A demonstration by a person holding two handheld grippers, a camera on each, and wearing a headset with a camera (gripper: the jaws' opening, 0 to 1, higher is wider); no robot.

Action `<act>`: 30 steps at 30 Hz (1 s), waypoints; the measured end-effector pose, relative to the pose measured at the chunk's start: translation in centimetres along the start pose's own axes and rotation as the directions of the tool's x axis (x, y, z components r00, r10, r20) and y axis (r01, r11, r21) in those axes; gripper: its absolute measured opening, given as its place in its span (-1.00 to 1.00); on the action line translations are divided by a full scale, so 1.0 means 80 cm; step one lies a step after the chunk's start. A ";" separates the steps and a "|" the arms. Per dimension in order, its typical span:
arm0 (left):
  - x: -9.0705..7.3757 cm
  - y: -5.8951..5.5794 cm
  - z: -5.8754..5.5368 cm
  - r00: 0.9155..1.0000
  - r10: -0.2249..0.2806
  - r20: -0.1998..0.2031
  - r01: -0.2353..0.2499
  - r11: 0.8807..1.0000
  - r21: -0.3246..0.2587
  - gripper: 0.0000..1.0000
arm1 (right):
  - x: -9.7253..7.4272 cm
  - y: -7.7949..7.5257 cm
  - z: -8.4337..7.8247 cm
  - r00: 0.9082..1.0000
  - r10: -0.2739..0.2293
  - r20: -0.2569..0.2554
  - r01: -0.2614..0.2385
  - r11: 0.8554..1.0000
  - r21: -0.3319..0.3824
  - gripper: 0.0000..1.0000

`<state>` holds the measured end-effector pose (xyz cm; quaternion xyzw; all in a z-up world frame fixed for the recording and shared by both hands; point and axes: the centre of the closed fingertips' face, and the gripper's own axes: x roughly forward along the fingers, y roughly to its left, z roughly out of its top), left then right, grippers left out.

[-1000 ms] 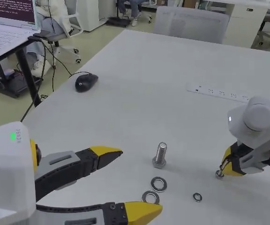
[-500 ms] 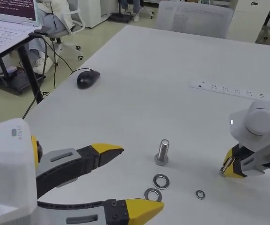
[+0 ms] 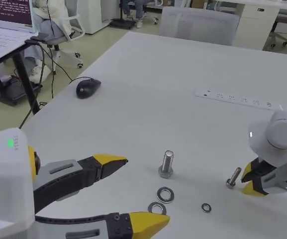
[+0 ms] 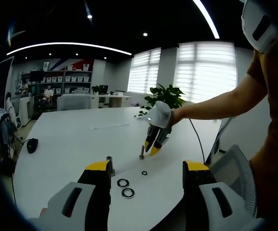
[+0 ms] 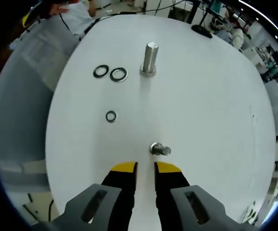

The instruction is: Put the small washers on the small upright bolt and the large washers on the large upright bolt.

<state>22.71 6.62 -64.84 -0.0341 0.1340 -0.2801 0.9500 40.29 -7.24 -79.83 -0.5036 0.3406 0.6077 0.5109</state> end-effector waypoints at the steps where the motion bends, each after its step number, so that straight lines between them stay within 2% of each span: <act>1: 0.000 0.000 0.000 1.000 -0.001 -0.001 0.001 1.000 0.001 0.19 | -0.001 0.002 0.000 1.000 0.000 0.000 0.000 1.000 0.000 -0.70; 9: -0.008 -0.009 0.005 1.000 -0.003 0.008 0.003 1.000 0.017 0.19 | -0.002 0.026 0.008 1.000 0.014 0.009 -0.014 1.000 -0.009 -0.71; 19: -0.016 -0.013 0.006 1.000 0.006 0.022 -0.007 1.000 0.022 0.19 | 0.012 0.061 0.038 0.998 0.059 0.027 -0.057 0.997 -0.054 -0.72; 24: -0.018 -0.014 0.009 0.999 0.009 0.034 -0.010 1.000 0.022 0.19 | 0.021 0.069 0.054 0.997 0.076 0.032 -0.074 0.995 -0.074 -0.72; 30: -0.020 -0.013 0.009 0.999 0.010 0.040 -0.011 1.000 0.015 0.19 | 0.030 0.067 0.066 0.996 0.085 0.031 -0.082 0.993 -0.088 -0.71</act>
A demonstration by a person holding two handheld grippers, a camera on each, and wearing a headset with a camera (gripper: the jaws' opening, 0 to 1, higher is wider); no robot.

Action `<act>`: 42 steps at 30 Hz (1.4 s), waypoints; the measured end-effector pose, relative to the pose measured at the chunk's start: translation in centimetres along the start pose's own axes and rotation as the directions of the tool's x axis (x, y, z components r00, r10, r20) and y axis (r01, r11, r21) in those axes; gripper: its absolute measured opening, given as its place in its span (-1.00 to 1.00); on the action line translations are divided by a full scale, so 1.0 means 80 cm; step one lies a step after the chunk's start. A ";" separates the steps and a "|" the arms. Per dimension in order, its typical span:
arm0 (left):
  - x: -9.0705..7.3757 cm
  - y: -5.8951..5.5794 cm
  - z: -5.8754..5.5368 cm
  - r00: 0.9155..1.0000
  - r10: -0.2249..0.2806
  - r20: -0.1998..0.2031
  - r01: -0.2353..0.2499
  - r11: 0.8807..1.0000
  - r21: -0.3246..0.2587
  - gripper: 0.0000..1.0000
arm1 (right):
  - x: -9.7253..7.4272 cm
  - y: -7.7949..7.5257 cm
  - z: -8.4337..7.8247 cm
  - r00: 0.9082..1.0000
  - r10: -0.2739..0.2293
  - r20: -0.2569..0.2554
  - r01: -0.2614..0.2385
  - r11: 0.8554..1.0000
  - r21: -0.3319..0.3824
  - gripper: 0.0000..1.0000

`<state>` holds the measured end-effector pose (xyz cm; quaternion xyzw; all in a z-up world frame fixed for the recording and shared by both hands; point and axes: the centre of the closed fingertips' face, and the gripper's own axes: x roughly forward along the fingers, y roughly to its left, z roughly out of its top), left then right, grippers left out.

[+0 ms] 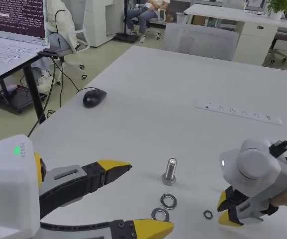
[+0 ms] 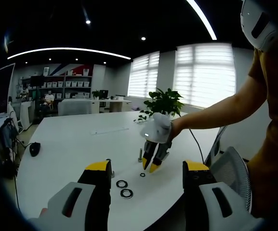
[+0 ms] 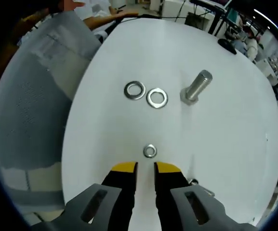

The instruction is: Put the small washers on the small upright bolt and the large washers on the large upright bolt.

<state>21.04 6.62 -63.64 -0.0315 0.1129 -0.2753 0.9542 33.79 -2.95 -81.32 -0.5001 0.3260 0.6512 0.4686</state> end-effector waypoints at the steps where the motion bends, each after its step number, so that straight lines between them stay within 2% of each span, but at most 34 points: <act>1: 0.000 0.001 0.000 1.000 0.003 0.001 -0.003 1.000 0.002 0.19 | 0.001 -0.001 0.001 1.000 0.001 0.001 -0.001 1.000 -0.002 -0.70; 14: 0.001 0.007 0.000 1.000 0.006 -0.005 -0.006 1.000 -0.001 0.19 | 0.019 -0.006 0.009 1.000 0.023 -0.016 -0.024 1.000 -0.016 -0.63; 23: 0.004 0.011 0.000 1.000 0.007 -0.001 -0.007 1.000 -0.005 0.19 | 0.018 -0.003 0.012 0.999 0.039 -0.015 -0.039 0.999 -0.005 -0.64; 30: 0.006 0.011 0.000 1.000 0.005 -0.002 -0.005 1.000 -0.004 0.19 | 0.019 -0.004 0.011 0.999 0.028 -0.023 -0.029 0.999 -0.024 -0.70; 42: 0.006 0.009 -0.001 1.000 0.003 -0.004 -0.003 1.000 -0.001 0.19 | 0.018 -0.006 0.009 1.000 0.021 -0.022 -0.022 1.000 -0.008 -0.76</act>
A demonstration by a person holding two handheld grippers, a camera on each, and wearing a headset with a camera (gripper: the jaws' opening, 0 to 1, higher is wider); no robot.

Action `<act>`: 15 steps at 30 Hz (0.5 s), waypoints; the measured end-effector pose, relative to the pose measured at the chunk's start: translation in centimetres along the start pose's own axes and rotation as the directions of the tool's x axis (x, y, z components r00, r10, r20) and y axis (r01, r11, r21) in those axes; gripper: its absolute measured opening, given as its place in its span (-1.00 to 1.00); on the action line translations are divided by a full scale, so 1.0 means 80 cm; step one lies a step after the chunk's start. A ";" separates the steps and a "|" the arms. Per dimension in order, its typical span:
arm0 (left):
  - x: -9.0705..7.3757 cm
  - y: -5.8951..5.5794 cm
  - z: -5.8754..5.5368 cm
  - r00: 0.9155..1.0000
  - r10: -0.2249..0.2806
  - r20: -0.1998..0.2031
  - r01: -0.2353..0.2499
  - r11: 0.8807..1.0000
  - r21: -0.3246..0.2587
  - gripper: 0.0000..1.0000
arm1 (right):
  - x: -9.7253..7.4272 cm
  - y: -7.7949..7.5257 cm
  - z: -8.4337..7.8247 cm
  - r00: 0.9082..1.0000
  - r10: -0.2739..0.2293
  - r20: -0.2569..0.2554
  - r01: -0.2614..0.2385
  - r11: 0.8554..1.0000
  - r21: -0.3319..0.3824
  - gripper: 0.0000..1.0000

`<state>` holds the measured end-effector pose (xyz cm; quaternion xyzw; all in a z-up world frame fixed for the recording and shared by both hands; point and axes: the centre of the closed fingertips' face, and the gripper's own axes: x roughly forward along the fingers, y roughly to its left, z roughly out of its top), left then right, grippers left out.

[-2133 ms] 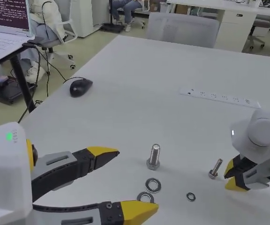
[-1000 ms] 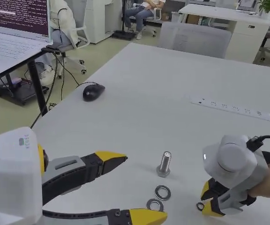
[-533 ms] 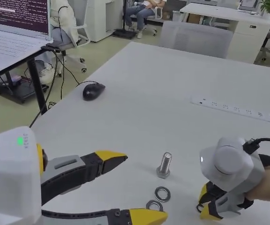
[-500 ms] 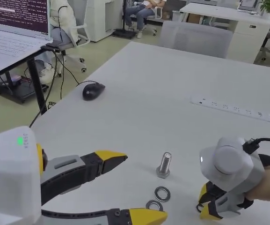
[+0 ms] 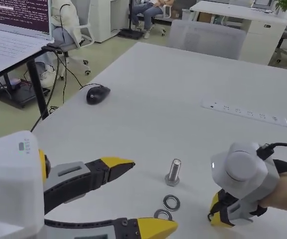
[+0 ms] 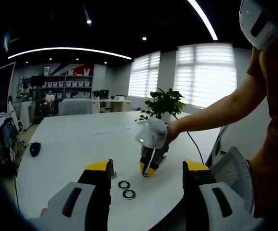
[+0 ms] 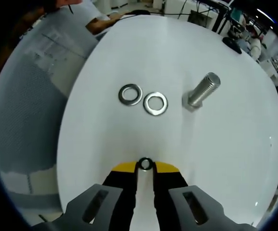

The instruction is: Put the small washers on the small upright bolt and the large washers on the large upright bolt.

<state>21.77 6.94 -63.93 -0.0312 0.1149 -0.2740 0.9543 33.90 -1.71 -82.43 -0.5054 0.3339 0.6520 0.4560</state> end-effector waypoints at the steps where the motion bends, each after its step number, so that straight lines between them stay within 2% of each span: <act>1: 0.000 0.000 0.000 1.000 0.000 0.001 0.000 1.000 0.001 0.19 | -0.001 0.001 -0.002 1.000 0.001 -0.008 -0.001 1.000 -0.003 -0.76; 5: 0.002 -0.002 -0.001 1.000 -0.004 -0.003 0.004 1.000 0.001 0.19 | -0.013 0.003 -0.012 1.000 0.002 -0.017 -0.001 1.000 0.014 -0.76; 7: 0.003 -0.004 -0.001 1.000 -0.010 -0.004 0.010 1.000 0.002 0.19 | -0.021 0.003 -0.017 1.000 -0.001 -0.005 0.001 0.999 0.032 -0.76; 15: 0.010 -0.009 -0.004 1.000 -0.026 -0.004 0.026 1.000 0.001 0.19 | -0.059 -0.015 -0.057 0.998 -0.063 -0.021 0.064 0.993 0.097 -0.76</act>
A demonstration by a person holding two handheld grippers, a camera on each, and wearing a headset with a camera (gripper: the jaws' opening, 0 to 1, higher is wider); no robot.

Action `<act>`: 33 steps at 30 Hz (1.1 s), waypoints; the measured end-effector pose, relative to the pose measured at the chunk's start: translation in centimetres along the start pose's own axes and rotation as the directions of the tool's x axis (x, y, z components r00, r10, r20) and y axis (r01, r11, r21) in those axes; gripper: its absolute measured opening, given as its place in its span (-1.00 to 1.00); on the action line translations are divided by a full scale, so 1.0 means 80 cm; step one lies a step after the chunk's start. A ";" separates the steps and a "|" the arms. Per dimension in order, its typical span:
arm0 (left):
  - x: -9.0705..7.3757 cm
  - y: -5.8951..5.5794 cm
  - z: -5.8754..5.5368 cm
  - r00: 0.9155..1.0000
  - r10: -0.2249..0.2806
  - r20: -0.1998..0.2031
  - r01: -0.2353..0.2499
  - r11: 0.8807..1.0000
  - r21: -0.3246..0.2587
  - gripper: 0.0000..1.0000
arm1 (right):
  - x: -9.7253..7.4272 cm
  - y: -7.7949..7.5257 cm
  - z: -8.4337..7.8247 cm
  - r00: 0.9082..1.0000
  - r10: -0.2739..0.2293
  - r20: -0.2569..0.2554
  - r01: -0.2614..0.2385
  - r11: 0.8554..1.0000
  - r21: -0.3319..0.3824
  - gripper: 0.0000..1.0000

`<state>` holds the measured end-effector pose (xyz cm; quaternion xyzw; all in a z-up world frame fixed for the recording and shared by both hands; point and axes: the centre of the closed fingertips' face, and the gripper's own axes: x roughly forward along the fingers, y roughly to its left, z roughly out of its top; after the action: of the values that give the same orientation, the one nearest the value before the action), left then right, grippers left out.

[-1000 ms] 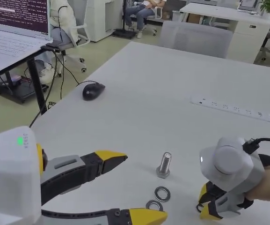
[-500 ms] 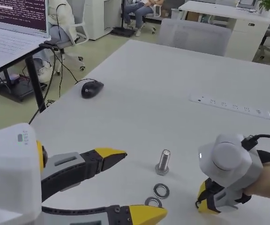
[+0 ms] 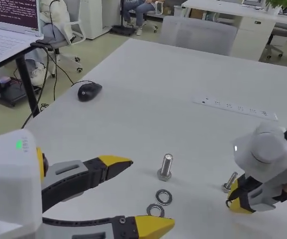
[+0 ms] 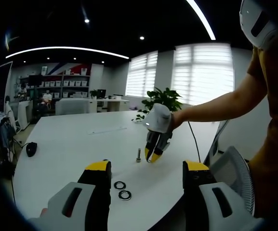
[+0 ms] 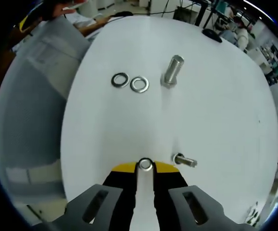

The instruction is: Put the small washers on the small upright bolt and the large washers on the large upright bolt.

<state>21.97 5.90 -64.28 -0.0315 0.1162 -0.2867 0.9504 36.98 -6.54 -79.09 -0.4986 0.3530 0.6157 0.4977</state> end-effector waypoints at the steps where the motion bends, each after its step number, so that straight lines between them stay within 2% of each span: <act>1: 0.001 -0.001 0.000 1.000 -0.003 0.000 0.003 1.000 -0.001 0.19 | -0.003 -0.003 -0.004 1.000 -0.008 -0.003 0.008 1.000 0.008 -0.76; 6: 0.004 -0.003 -0.003 1.000 -0.014 -0.013 0.014 1.000 0.000 0.19 | -0.018 -0.021 -0.011 0.999 -0.043 0.000 0.043 0.999 0.028 -0.76; 13: 0.004 -0.003 -0.004 1.000 -0.015 -0.016 0.015 1.000 -0.002 0.19 | -0.037 -0.048 -0.002 0.995 -0.097 0.004 0.097 0.995 0.028 -0.76; 20: 0.003 0.002 -0.003 1.000 -0.002 -0.012 0.002 1.000 -0.005 0.19 | -0.042 -0.057 0.011 0.995 -0.102 0.008 0.102 0.995 0.006 -0.76; 33: 0.005 0.006 -0.003 1.000 0.006 -0.010 -0.006 1.000 -0.011 0.19 | -0.030 -0.061 0.014 0.997 -0.082 -0.010 0.082 0.996 -0.018 -0.76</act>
<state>22.47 6.07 -64.64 -0.0351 0.1226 -0.2834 0.9505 41.38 -4.86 -76.16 -0.5203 0.3293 0.5954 0.5161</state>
